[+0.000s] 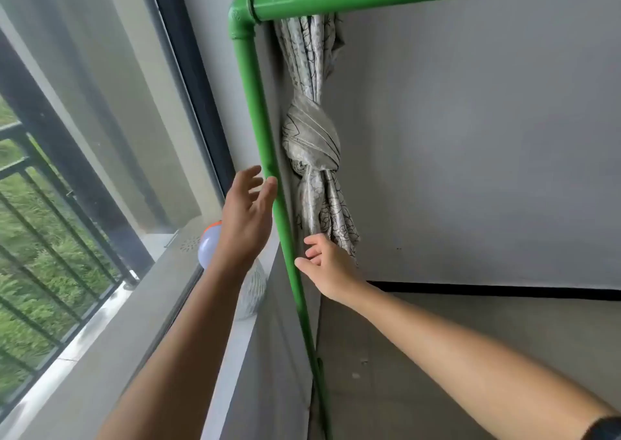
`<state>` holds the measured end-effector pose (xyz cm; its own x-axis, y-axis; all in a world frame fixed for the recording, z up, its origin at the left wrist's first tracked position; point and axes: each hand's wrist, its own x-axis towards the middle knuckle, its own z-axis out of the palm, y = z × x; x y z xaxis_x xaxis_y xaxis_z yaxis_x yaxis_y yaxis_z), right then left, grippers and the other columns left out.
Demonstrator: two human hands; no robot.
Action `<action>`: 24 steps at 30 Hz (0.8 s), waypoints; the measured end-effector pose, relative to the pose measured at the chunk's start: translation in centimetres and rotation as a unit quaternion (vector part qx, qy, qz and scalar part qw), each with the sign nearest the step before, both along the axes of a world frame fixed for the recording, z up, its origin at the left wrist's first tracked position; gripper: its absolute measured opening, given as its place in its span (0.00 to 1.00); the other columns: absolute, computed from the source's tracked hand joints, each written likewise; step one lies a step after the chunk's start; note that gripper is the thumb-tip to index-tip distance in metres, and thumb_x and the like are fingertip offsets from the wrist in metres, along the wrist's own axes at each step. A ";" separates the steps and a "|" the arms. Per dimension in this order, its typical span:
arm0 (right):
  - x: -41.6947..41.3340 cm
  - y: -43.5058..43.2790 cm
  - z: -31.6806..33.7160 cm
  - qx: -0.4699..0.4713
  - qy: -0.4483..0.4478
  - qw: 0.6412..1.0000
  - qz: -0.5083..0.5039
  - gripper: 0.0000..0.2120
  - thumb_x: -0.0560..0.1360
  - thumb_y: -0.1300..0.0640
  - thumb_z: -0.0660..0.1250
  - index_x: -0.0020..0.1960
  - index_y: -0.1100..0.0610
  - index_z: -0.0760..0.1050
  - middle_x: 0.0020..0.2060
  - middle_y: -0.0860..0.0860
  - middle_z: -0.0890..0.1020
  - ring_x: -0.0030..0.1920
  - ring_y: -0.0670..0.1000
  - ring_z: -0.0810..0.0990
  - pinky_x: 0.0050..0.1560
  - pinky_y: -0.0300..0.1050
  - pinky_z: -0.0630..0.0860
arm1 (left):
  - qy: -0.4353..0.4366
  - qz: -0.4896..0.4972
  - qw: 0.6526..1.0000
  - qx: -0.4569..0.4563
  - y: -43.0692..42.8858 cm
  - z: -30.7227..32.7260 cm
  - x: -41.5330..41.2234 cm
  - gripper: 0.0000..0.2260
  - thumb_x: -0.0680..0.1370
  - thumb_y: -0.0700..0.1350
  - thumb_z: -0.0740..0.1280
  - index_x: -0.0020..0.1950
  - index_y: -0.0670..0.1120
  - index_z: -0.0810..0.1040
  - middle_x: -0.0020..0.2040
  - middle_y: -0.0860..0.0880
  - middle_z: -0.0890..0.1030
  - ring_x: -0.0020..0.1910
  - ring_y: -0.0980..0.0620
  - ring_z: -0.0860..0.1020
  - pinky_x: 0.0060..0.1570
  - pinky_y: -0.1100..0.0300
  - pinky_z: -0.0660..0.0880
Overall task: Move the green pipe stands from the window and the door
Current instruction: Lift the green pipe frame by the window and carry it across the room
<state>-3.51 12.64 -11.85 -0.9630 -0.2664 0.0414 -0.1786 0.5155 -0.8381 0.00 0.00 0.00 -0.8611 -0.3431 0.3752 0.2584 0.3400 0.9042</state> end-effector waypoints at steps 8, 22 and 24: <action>-2.5 -5.4 1.0 0.033 -0.036 0.998 -0.045 0.14 0.73 0.45 0.64 0.53 0.53 0.70 0.45 0.55 0.82 0.45 0.60 0.81 0.43 0.50 0.77 | -0.031 -0.076 0.995 -0.060 -1.1 2.1 -4.0 0.12 0.76 0.58 0.55 0.40 0.51 0.66 0.41 0.44 0.71 0.42 0.42 0.75 0.47 0.45 0.74; -2.8 2.0 0.3 0.022 0.017 0.997 -0.065 0.26 0.72 0.41 0.59 0.61 0.59 0.69 0.48 0.59 0.84 0.50 0.62 0.82 0.53 0.59 0.78 | 0.027 -0.155 0.982 -0.107 4.7 3.4 -6.0 0.14 0.77 0.53 0.60 0.45 0.42 0.70 0.34 0.46 0.76 0.35 0.43 0.77 0.41 0.42 0.77; -2.6 4.4 0.6 0.021 0.020 0.997 -0.075 0.21 0.73 0.44 0.60 0.57 0.58 0.70 0.46 0.58 0.85 0.48 0.60 0.83 0.52 0.56 0.78 | 0.030 -0.178 0.978 -0.100 6.7 3.7 -6.4 0.16 0.77 0.54 0.60 0.45 0.40 0.69 0.34 0.40 0.77 0.36 0.40 0.78 0.41 0.41 0.78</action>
<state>-6.10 17.05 -11.30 -0.9900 -0.1215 0.0714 -0.1287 0.5733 -0.8092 -6.41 6.74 3.72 -0.8867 0.0605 0.4583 0.4440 0.3876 0.8078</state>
